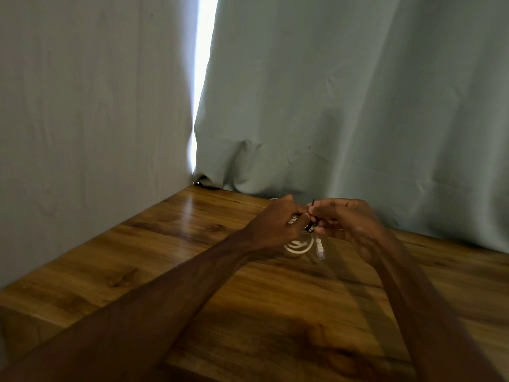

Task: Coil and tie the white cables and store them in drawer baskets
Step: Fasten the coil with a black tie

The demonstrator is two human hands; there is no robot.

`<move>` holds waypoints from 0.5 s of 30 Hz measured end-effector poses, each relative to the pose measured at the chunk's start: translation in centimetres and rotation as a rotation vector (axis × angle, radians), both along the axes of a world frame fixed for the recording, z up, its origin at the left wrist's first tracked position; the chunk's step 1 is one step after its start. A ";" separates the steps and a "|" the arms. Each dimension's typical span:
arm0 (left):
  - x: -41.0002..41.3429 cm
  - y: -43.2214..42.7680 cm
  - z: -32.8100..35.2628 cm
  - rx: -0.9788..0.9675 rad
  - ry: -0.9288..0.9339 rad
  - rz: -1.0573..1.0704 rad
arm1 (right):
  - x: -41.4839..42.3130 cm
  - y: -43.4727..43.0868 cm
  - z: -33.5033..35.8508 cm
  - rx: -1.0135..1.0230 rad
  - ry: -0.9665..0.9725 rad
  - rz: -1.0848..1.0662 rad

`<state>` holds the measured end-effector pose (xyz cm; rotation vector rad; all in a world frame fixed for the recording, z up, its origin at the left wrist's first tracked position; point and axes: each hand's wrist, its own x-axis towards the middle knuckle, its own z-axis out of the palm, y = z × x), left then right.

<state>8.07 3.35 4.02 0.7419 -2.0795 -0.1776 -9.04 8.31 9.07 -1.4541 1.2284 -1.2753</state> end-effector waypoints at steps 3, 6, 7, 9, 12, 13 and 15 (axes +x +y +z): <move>0.2 0.2 0.3 0.018 0.011 0.001 | -0.1 0.0 -0.1 -0.071 0.019 -0.036; 0.0 0.4 0.3 0.066 0.001 -0.006 | -0.5 -0.2 -0.1 -0.169 0.043 -0.092; -0.1 0.5 0.3 0.092 0.009 -0.013 | -0.6 -0.3 0.0 -0.186 0.047 -0.099; -0.2 0.6 0.4 0.150 0.035 -0.043 | -0.5 -0.6 0.0 -0.200 0.052 -0.092; -0.2 1.0 0.5 0.248 0.071 -0.159 | -0.3 -0.9 -0.2 -0.212 0.113 -0.137; -0.3 1.1 0.4 0.283 0.059 -0.177 | -0.3 -1.0 -0.3 -0.223 0.153 -0.170; -0.4 1.1 0.2 0.322 -0.004 -0.152 | -0.4 -1.1 -0.4 -0.260 0.246 -0.228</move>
